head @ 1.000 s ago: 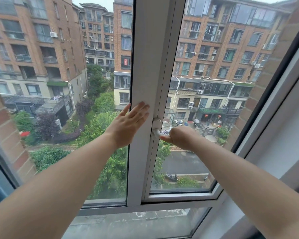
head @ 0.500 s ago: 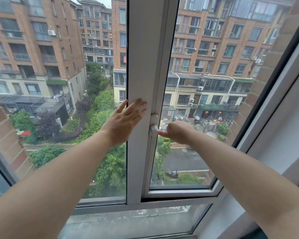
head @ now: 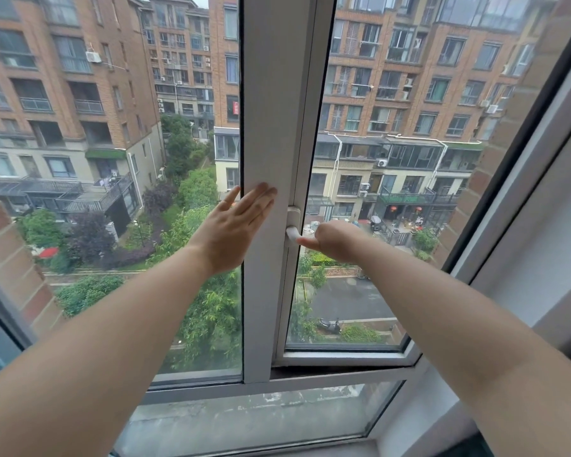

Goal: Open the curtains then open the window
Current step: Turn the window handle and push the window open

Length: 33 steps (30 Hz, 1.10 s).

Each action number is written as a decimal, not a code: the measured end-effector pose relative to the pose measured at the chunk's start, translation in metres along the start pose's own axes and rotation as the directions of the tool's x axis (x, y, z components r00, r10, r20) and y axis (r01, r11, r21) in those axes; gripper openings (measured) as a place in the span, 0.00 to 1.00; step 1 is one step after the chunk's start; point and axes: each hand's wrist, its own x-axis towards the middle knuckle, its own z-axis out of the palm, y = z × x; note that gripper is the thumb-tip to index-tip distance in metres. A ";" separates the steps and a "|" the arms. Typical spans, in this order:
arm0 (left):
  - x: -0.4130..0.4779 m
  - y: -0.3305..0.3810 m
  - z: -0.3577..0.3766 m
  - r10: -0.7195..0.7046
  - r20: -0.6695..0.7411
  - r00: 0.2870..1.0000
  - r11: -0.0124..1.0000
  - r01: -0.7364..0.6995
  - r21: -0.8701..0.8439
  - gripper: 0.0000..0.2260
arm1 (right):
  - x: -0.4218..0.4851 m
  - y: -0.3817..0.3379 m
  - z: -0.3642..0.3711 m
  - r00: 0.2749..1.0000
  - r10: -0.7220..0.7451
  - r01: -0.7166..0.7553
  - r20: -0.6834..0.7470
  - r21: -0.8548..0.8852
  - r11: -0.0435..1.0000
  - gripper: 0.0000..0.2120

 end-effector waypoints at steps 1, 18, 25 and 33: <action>-0.002 0.001 -0.001 -0.009 0.009 1.000 1.000 0.009 -0.003 0.35 | 0.000 -0.002 0.001 1.000 0.003 -0.003 0.005 0.005 1.000 0.31; 0.003 0.006 0.001 0.115 -0.017 0.993 0.992 -0.114 0.063 0.31 | -0.017 0.017 0.008 0.992 -0.110 0.118 0.058 -0.168 0.979 0.22; 0.020 0.004 0.010 0.171 -0.031 0.985 0.983 -0.168 0.078 0.28 | -0.002 0.022 0.008 0.994 -0.102 0.105 0.026 -0.192 0.976 0.21; 0.011 -0.001 0.015 0.154 -0.040 0.987 0.988 -0.153 0.018 0.29 | 0.022 0.023 0.014 0.999 -0.007 0.012 0.054 -0.102 0.995 0.20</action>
